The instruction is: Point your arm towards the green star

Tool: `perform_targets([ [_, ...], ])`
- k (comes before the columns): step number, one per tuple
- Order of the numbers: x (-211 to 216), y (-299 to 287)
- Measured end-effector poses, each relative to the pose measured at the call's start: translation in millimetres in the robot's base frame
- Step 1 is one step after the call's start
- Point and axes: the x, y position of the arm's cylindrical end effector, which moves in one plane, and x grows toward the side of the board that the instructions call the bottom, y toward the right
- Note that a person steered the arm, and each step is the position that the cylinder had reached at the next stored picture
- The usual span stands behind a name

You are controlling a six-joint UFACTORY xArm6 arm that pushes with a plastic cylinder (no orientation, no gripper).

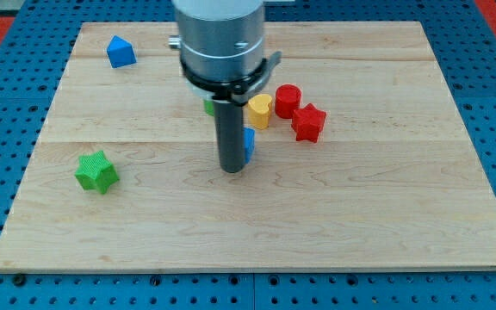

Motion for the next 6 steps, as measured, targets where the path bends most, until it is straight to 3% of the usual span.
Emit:
perform_targets([
  [1,-7.1,8.2],
  [2,41.2,4.1],
  [3,85.4,-60.7],
  [4,76.4,-140.5],
  [5,33.4,-217.4],
  [6,24.2,-149.8],
])
